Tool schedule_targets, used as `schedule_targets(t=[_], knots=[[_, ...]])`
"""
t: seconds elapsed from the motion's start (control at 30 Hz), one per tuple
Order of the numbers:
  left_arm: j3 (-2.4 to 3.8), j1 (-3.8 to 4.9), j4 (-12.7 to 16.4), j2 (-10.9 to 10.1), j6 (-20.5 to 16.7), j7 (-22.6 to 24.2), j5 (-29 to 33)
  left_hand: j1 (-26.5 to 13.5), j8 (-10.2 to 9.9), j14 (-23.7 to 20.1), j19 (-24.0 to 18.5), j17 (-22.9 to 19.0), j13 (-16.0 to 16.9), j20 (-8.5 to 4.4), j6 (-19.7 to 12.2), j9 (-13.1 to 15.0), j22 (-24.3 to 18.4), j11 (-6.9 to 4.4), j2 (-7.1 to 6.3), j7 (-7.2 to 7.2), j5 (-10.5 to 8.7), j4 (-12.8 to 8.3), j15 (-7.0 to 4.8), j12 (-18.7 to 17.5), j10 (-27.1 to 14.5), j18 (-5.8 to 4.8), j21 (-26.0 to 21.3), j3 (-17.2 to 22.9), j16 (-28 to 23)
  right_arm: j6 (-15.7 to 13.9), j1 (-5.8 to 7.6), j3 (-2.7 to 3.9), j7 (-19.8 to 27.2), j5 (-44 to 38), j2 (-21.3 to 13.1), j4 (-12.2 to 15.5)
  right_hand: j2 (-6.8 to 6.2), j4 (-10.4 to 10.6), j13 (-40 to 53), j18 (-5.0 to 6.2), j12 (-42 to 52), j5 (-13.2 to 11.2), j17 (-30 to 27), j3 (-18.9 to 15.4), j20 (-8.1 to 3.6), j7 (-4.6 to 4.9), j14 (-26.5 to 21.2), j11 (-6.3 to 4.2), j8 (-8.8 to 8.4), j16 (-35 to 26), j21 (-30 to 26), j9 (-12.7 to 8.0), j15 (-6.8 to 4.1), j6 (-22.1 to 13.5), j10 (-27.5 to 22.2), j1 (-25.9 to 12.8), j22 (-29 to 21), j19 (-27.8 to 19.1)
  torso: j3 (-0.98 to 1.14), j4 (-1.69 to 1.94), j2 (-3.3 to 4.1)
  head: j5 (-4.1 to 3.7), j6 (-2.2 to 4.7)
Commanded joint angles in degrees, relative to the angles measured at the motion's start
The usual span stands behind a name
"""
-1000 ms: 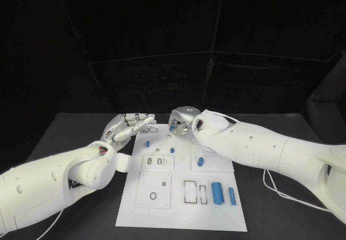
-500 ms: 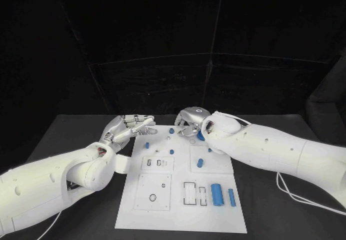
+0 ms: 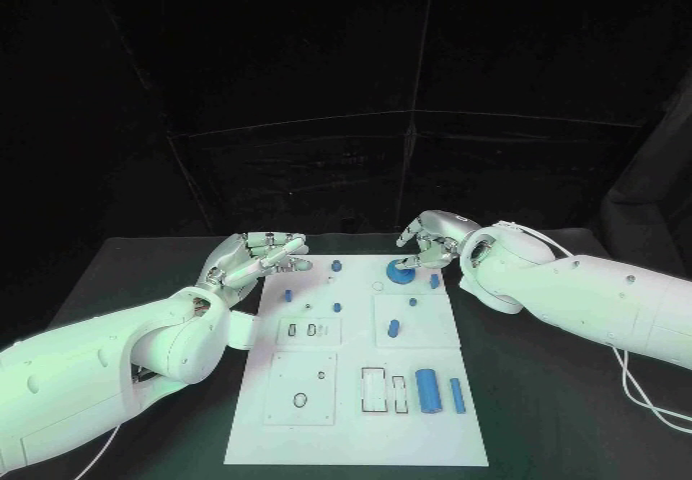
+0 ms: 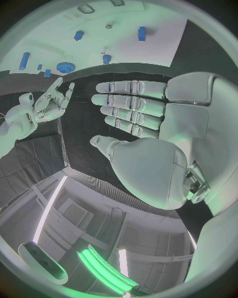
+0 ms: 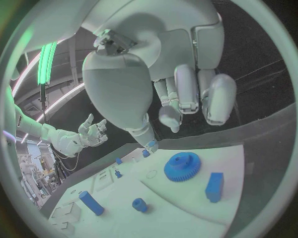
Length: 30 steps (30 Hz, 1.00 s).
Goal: Assemble the parts on the task board
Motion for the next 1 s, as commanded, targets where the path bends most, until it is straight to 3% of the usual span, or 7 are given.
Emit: schedule_targets(t=[0.03, 0.23, 0.33, 0.5, 0.63, 1.0], knots=[[0.03, 0.08, -0.2, 0.22, 0.93, 0.21, -0.24, -0.15, -0.24, 0.04, 0.36, 0.06, -0.08, -0.1, 0.1, -0.07, -0.07, 0.19, 0.49, 0.38, 0.08, -0.42, 0.48, -0.2, -0.15, 0.39, -0.18, -0.02, -0.29, 3.04, 0.1, 0.11, -3.42, 3.92, -0.38, 0.48, 0.16, 1.14, 10.14, -1.45, 8.84, 0.36, 6.3, -1.55, 0.29, 0.31, 4.42, 0.76, 0.39, 1.61, 2.66, -0.06, 0.7, -0.96, 1.93, 1.11, 5.0, 2.17, 0.08, -0.07, 0.07, -0.3, 0.03], [0.0, 0.06, -0.7, 0.59, 1.06, 0.18, -0.24, -0.15, -0.25, 0.06, 0.38, 0.07, -0.08, -0.09, 0.14, -0.06, -0.09, 0.18, 0.55, 0.35, 0.08, -0.45, 0.48, -0.22, -0.12, 0.39, -0.21, -0.01, -0.33, 5.13, 0.08, 0.14, -5.07, 1.8, 0.46, -0.64, 0.65, 2.79, 16.93, -1.89, 14.38, 0.91, 7.58, -3.14, 0.93, 0.76, 4.49, 1.41, 1.02, 2.18, 4.2, -0.04, 1.35, -1.94, 3.23, 3.12, 7.69, 3.08, 0.14, 0.12, 0.18, -0.71, -0.17], [-0.09, 0.05, -0.85, 0.68, 1.11, 0.16, -0.24, -0.15, -0.25, 0.06, 0.38, 0.07, -0.08, -0.09, 0.14, -0.06, -0.09, 0.18, 0.55, 0.35, 0.08, -0.45, 0.48, -0.22, -0.12, 0.39, -0.21, -0.01, -0.33, 6.29, 0.06, 0.13, -5.45, 1.02, 1.15, -1.3, 0.54, 3.01, 19.19, -2.08, 16.27, 1.04, 7.98, -3.51, 1.07, 0.94, 4.55, 1.59, 1.06, 2.33, 4.71, -0.09, 1.51, -2.43, 4.32, 3.6, 8.69, 3.47, 0.0, 0.23, 0.16, -0.78, -0.26], [-0.2, 0.04, -1.07, 0.74, 1.16, 0.13, -0.24, -0.13, -0.26, 0.07, 0.39, 0.08, -0.07, -0.09, 0.17, -0.06, -0.11, 0.16, 0.61, 0.32, 0.08, -0.49, 0.47, -0.25, -0.09, 0.39, -0.24, 0.0, -0.36, 7.46, 0.02, 0.12, -5.66, 0.29, 1.99, -2.09, 0.45, 3.46, 21.52, -2.21, 18.21, 0.94, 8.29, -3.99, 1.28, 1.08, 4.59, 1.78, 1.37, 2.46, 5.11, -0.05, 1.7, -2.64, 5.44, 4.15, 9.41, 3.71, 0.07, 0.15, 0.23, -0.63, -0.45], [-0.24, 0.03, -1.16, 0.74, 1.18, 0.11, -0.24, -0.13, -0.26, 0.07, 0.39, 0.08, -0.07, -0.09, 0.17, -0.06, -0.11, 0.16, 0.61, 0.32, 0.08, -0.49, 0.47, -0.25, -0.09, 0.39, -0.24, 0.0, -0.36, 8.43, 0.01, 0.12, -5.94, -0.04, 2.35, -2.61, 0.57, 3.47, 22.04, -2.22, 18.65, 1.04, 8.45, -3.97, 1.32, 1.09, 4.61, 1.79, 1.51, 2.51, 5.19, -0.02, 1.73, -2.59, 5.69, 4.49, 9.53, 3.74, 0.0, 0.06, 0.17, -0.7, -0.51], [-0.27, 0.03, -1.39, 0.84, 1.29, 0.08, -0.24, -0.1, -0.29, 0.09, 0.42, 0.1, -0.06, -0.09, 0.19, -0.05, -0.14, 0.15, 0.68, 0.3, 0.08, -0.55, 0.47, -0.29, -0.07, 0.4, -0.29, 0.02, -0.41, 10.63, -0.12, 0.1, -6.17, -0.52, 3.48, -4.09, 0.84, 3.43, 22.71, -2.35, 19.16, 1.73, 8.71, -3.9, 1.39, 1.1, 4.65, 1.82, 1.78, 2.61, 5.52, 0.0, 1.78, -2.55, 5.95, 5.12, 10.19, 3.99, 0.05, 0.13, 0.22, -0.88, -0.73]])
